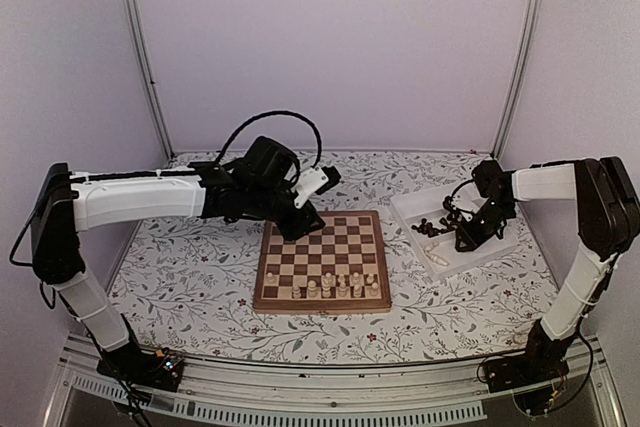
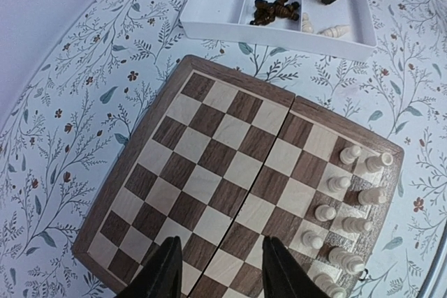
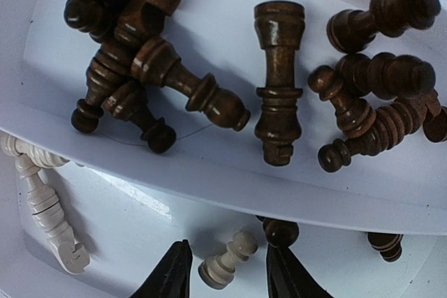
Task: Set up the chess pieces on the board
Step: Pick up the chess piece from the storage box.
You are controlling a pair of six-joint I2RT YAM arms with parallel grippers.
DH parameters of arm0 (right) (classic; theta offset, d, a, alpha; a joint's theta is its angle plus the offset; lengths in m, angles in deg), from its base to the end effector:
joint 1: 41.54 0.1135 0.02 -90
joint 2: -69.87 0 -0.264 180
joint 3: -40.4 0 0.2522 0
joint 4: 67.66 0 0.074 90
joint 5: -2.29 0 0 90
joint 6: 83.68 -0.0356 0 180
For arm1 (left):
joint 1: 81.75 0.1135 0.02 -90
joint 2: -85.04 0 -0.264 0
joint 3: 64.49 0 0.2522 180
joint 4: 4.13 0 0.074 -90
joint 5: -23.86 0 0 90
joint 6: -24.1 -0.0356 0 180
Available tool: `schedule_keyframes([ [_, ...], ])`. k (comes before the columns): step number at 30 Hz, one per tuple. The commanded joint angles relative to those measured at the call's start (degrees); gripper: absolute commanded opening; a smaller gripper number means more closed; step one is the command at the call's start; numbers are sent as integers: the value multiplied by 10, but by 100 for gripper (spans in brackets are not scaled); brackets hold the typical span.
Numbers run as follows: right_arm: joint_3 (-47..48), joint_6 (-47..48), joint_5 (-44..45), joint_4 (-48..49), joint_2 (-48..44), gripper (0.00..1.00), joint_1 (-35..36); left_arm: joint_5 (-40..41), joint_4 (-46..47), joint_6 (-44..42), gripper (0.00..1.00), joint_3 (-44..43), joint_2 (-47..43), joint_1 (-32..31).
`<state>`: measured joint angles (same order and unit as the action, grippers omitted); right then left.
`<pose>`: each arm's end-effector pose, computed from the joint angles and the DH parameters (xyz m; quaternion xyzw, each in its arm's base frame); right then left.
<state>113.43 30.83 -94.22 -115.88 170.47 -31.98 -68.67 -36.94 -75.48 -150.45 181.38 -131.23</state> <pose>0.3139 0.0570 0.1502 -0.2970 0.9452 0.0398 0.1298 0.2438 -0.2877 0.2555 0.4598 0.7940 -0.1545 0.3664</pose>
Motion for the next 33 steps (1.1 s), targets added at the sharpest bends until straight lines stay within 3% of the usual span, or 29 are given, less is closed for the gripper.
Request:
schedule_keyframes([
  [1,-5,-5,5,-6,-6,40,-3,-7,6,0,42,-2,0,5],
  [11,-15,-7,13,-7,-13,37,-13,-11,-4,1,42,-7,8,5],
  [25,-22,-10,4,-9,-11,23,-31,-10,-17,3,42,-14,15,5],
  [30,-26,-10,3,-7,-20,27,-41,-14,-17,5,42,-15,15,5],
  [33,-27,-10,-3,-6,-16,25,-42,-16,-17,6,42,-15,16,5],
])
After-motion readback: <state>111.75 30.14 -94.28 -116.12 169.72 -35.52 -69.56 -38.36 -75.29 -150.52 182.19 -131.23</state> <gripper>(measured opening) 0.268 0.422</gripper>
